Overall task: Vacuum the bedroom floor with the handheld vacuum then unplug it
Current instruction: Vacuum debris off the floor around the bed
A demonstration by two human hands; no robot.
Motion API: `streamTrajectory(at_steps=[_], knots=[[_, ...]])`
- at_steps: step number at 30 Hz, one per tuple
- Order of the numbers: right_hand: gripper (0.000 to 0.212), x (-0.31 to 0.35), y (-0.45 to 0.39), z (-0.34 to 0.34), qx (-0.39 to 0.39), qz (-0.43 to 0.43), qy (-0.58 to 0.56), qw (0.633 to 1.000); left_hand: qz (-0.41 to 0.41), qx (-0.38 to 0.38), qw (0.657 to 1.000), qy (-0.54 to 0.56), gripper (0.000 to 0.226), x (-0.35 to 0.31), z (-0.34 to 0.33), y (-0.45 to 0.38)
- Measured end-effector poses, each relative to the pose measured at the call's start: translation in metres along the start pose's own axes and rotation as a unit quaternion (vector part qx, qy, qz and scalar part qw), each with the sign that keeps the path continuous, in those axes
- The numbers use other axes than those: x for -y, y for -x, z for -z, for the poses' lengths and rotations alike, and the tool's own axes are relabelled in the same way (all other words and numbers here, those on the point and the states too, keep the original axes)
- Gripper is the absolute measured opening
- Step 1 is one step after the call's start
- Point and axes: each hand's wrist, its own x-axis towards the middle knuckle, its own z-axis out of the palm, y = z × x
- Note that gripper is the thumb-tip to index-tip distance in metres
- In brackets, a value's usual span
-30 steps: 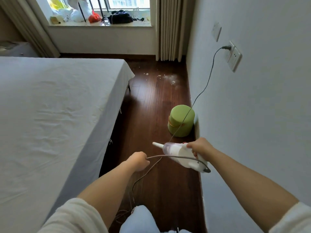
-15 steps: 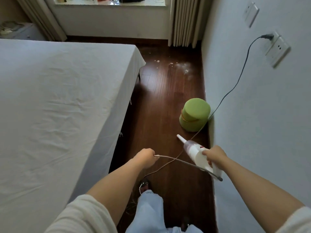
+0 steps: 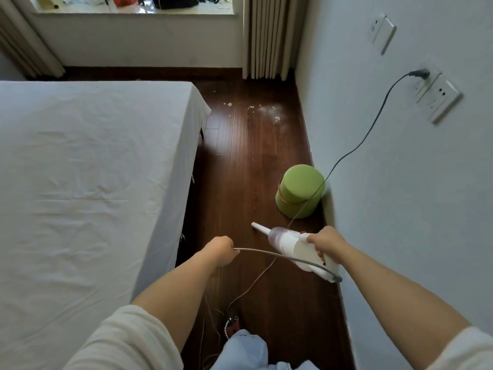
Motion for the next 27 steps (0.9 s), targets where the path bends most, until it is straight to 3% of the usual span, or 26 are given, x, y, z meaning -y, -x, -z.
streamTrajectory(at_steps=[9, 18, 27], knots=[[0.023, 0.037, -0.009, -0.003, 0.021, 0.027, 0.029, 0.999, -0.017, 0.007, 0.999, 0.035, 0.035, 0.013, 0.022, -0.021], [0.016, 0.088, -0.03, -0.049, 0.055, 0.046, 0.064, 0.995, 0.03, -0.018, 0.998, 0.053, 0.036, 0.051, 0.056, -0.04], [0.038, 0.149, -0.093, -0.055, 0.024, 0.033, 0.093, 0.995, 0.06, -0.044, 0.995, 0.062, 0.032, 0.055, 0.105, -0.09]])
